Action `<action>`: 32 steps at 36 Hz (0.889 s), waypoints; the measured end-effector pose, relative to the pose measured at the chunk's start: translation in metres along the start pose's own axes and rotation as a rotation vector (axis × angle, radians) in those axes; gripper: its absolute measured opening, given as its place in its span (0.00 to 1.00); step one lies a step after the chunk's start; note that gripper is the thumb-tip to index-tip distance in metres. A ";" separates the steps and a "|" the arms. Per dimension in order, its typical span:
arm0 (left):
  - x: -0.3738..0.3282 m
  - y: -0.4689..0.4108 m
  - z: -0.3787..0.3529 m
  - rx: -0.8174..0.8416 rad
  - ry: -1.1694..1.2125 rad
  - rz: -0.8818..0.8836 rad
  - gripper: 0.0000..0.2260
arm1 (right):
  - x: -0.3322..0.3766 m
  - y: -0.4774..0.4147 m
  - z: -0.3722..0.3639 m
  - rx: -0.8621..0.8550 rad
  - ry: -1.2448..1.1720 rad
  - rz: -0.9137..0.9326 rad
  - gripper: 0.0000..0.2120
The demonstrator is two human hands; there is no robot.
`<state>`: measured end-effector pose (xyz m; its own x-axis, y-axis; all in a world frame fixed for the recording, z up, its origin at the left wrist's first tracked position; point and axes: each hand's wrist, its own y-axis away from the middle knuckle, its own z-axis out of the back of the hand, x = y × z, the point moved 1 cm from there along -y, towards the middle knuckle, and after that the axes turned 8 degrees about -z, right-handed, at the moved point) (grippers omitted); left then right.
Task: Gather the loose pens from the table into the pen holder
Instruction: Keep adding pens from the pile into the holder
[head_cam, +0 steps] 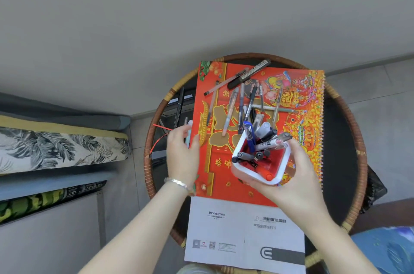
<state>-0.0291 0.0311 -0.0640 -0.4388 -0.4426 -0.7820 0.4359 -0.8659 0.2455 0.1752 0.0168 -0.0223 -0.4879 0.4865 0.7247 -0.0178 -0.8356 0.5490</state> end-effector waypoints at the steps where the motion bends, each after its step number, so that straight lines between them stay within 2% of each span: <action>1: 0.011 -0.006 -0.001 -0.009 -0.066 0.051 0.13 | 0.001 0.000 0.001 -0.008 -0.008 0.002 0.42; 4: 0.040 -0.017 -0.007 0.039 -0.209 0.173 0.20 | 0.001 0.001 0.003 -0.022 -0.037 -0.007 0.39; 7: 0.055 -0.018 -0.012 0.052 -0.253 0.254 0.21 | -0.005 0.002 0.005 -0.021 -0.014 -0.038 0.44; 12: 0.058 -0.018 -0.013 0.122 -0.321 0.200 0.13 | -0.011 0.002 0.007 -0.006 -0.011 -0.053 0.38; 17: 0.053 -0.015 -0.008 0.221 -0.515 0.152 0.13 | -0.022 0.000 0.007 0.000 0.020 -0.074 0.42; 19: 0.044 -0.012 -0.005 0.226 -0.503 0.154 0.13 | -0.022 0.001 0.008 -0.002 0.014 -0.069 0.41; 22: 0.016 -0.002 0.005 0.232 -0.267 0.157 0.10 | -0.022 0.004 0.011 0.001 0.007 -0.065 0.41; 25: -0.020 0.015 0.016 0.243 0.081 0.062 0.05 | -0.020 0.006 0.014 -0.001 0.006 -0.064 0.41; 29: -0.062 0.041 0.024 0.230 0.440 -0.055 0.14 | -0.015 0.010 0.016 -0.020 -0.001 -0.051 0.40; 32: -0.078 0.055 0.017 0.181 0.625 -0.073 0.14 | -0.012 0.013 0.017 -0.031 -0.016 -0.035 0.39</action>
<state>0.0162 0.0140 0.0200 0.1009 -0.2094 -0.9726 0.2587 -0.9384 0.2289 0.1956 0.0043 -0.0168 -0.4729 0.5193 0.7118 -0.0615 -0.8254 0.5612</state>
